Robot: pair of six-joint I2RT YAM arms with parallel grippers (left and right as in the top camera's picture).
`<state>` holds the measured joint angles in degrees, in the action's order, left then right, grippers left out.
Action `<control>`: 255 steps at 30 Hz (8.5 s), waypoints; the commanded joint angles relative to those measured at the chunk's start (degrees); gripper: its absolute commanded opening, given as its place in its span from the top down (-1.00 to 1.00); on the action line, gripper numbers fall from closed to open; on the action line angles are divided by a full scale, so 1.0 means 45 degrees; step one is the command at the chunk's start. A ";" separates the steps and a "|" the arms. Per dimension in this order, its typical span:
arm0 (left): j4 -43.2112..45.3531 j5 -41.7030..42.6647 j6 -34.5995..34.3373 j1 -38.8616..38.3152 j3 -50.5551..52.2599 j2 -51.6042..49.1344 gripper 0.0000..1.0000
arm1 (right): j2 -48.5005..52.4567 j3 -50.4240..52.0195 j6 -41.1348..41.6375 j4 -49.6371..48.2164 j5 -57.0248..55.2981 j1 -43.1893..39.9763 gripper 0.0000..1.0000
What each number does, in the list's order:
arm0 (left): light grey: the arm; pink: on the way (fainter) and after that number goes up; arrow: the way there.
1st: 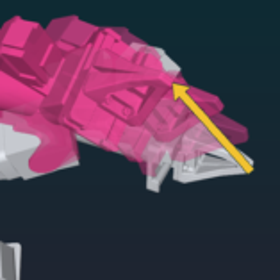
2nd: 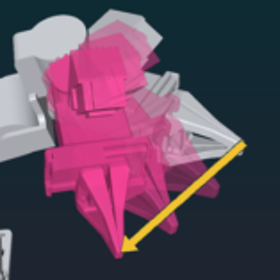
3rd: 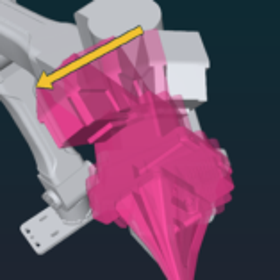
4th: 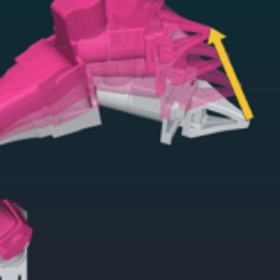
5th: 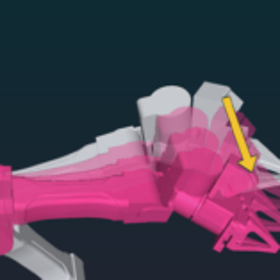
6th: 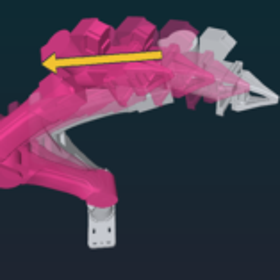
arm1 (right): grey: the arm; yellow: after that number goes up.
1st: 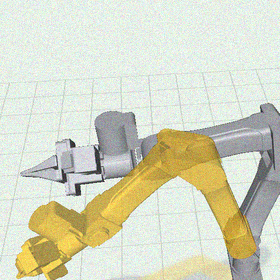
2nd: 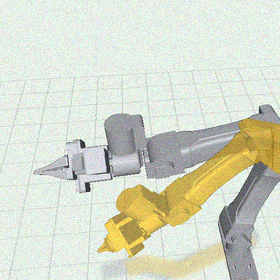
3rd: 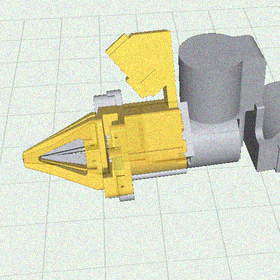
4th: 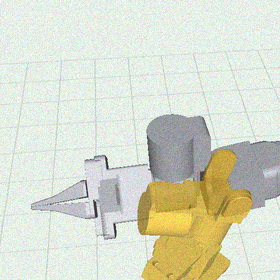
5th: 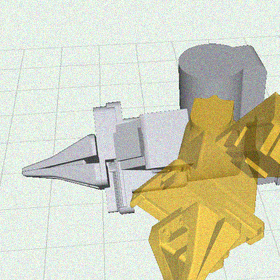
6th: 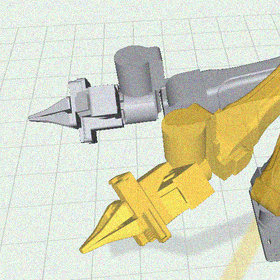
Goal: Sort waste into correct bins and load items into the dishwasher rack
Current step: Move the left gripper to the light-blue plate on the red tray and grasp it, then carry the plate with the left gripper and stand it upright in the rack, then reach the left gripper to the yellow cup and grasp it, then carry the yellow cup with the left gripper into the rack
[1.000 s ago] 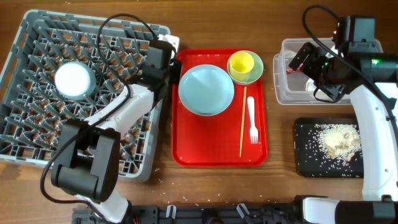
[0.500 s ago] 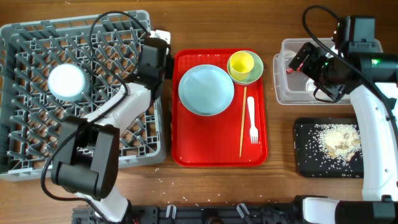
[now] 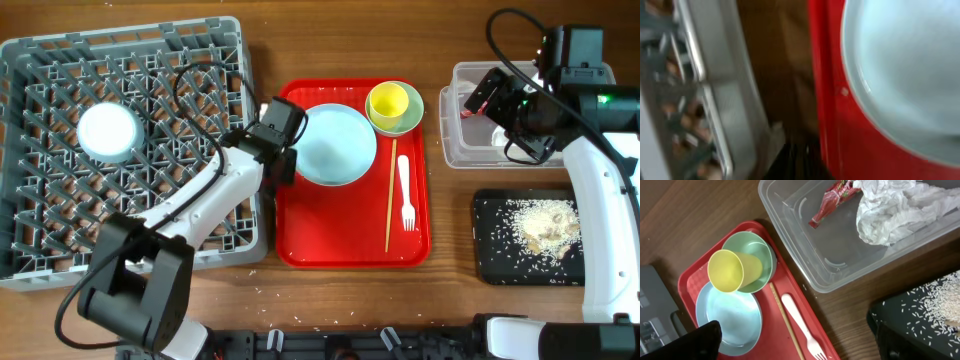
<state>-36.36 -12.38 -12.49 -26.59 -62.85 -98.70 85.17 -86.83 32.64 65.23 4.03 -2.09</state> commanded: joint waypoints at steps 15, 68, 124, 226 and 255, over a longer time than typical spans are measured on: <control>-0.1515 0.3881 -0.1758 -0.0015 0.0053 0.1331 0.61 | -0.0044 -0.0180 -0.0214 -0.0015 0.0058 -0.0005 -0.99; 0.5916 0.6212 -0.4061 0.2977 0.0058 0.7640 0.92 | -0.0044 -0.0180 -0.0214 -0.0015 0.0058 -0.0005 -0.99; 0.3769 0.1457 0.1039 -0.4260 -0.1705 0.0500 -0.99 | -0.0044 -0.0180 -0.0214 -0.0015 0.0058 -0.0005 -1.00; -0.4677 1.7452 0.1064 1.6976 0.0826 0.1554 0.92 | -0.0044 -0.0180 -0.0209 -0.0024 0.0058 -0.0005 -0.99; -0.5663 1.3585 0.0491 1.9594 0.0826 0.1559 0.92 | -0.0044 -0.0180 -0.0209 -0.0024 0.0058 -0.0005 -0.99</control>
<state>-62.67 49.41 -9.34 61.25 -59.35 -91.20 85.17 -86.83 32.64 65.19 4.03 -2.09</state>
